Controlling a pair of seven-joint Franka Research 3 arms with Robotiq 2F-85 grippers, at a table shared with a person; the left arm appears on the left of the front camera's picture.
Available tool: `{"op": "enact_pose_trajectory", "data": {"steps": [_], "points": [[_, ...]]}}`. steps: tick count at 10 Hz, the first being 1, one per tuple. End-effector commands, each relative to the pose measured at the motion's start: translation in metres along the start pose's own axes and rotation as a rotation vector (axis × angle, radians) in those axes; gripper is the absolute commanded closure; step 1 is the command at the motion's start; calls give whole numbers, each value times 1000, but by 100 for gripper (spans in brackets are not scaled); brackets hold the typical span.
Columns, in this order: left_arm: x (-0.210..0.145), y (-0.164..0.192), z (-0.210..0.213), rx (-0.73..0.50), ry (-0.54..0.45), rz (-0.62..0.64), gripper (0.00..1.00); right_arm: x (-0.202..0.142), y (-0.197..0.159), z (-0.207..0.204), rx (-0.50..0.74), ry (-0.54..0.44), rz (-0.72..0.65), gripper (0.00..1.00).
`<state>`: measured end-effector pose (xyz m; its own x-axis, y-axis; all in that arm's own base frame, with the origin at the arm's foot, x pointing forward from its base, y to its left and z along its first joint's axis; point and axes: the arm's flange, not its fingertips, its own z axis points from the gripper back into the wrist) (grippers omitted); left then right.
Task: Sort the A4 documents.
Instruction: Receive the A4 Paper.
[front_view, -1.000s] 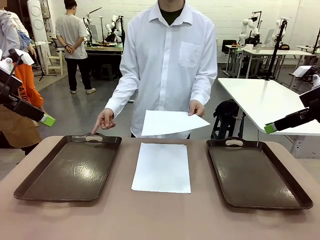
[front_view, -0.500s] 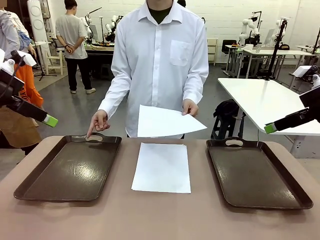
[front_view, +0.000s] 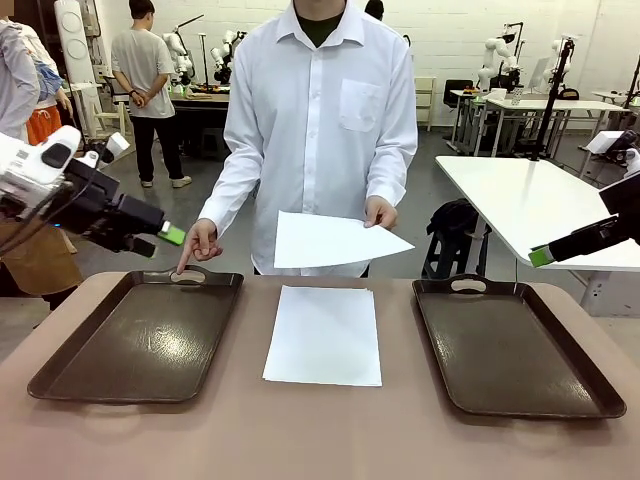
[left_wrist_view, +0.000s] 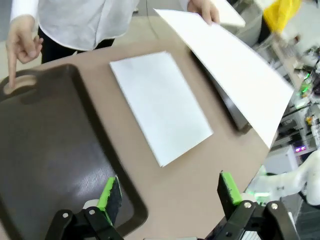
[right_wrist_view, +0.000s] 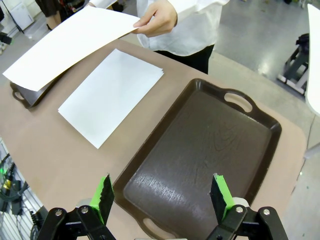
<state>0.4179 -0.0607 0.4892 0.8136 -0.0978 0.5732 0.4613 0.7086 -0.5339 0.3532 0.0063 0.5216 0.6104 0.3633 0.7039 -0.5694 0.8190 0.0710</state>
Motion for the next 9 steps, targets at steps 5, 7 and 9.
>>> {"op": "enact_pose_trajectory", "data": {"steps": [5, 7, 9], "points": [[48, 29, -107, -330, -15, 289, 0, 0, 0, -1, 9, -1, -3, 0], [55, 24, -129, -404, 9, 354, 0, 0, 0, -1, 9, -1, -3, 0], [59, 17, -149, -486, 23, 392, 0, 0, 0, -1, 9, -1, -3, 0]]}}
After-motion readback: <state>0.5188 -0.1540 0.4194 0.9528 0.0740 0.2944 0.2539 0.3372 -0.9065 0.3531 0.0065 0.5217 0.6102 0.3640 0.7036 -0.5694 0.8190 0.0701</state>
